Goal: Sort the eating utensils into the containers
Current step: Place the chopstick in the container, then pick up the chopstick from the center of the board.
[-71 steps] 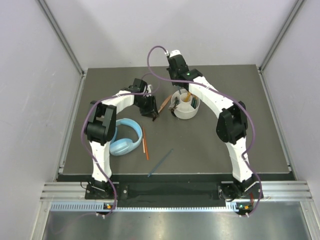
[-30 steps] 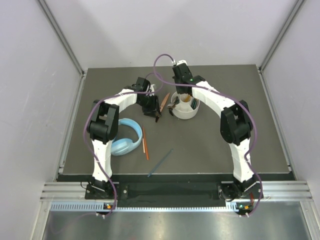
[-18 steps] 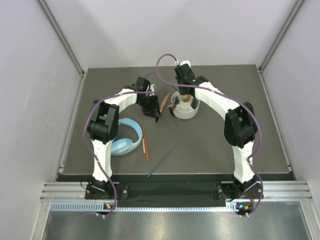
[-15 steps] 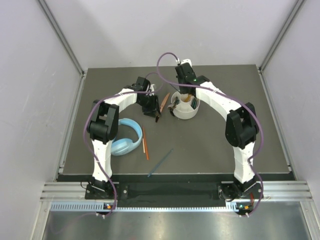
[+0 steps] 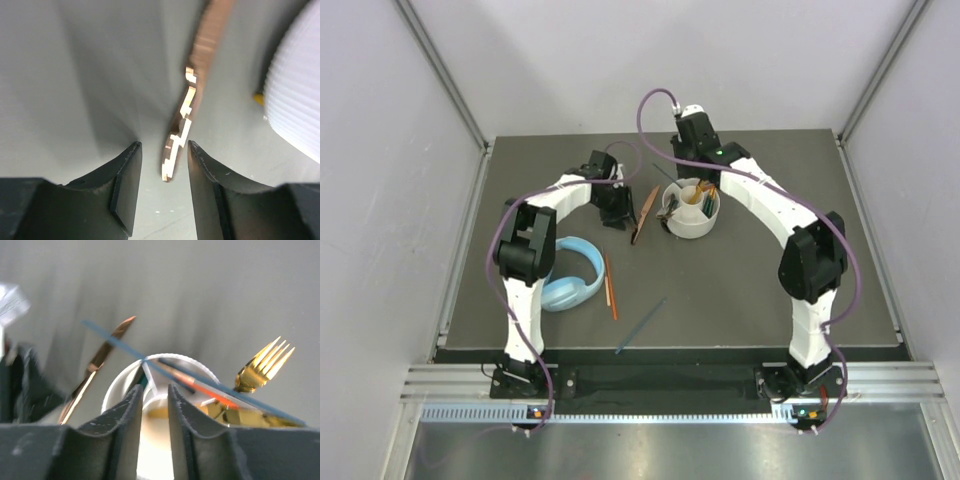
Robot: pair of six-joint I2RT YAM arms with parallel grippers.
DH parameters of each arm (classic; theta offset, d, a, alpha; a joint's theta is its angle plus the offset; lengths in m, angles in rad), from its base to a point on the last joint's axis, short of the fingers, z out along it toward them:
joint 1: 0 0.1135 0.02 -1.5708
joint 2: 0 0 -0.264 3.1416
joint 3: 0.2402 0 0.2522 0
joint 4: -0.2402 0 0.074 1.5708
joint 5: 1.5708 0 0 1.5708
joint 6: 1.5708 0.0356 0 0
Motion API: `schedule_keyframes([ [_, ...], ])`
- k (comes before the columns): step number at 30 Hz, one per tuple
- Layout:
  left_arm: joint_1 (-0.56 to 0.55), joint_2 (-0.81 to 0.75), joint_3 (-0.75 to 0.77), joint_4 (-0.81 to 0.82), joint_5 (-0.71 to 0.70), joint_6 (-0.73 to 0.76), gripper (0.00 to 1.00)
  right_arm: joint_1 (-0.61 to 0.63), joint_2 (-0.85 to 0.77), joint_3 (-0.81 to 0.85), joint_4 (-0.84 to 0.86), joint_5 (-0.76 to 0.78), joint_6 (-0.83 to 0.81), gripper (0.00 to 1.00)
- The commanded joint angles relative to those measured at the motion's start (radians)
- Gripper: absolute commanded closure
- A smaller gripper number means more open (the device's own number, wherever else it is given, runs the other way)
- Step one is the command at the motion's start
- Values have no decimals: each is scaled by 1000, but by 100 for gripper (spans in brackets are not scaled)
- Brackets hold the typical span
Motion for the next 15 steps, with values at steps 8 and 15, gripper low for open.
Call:
schedule_keyframes([
  [8,56,-92,112,-44,-105,-41,52,43,-257,1,-172,-268,71,69],
  [15,84,-156,102,-80,-188,-64,51,72,-257,116,-427,-406,38,67],
])
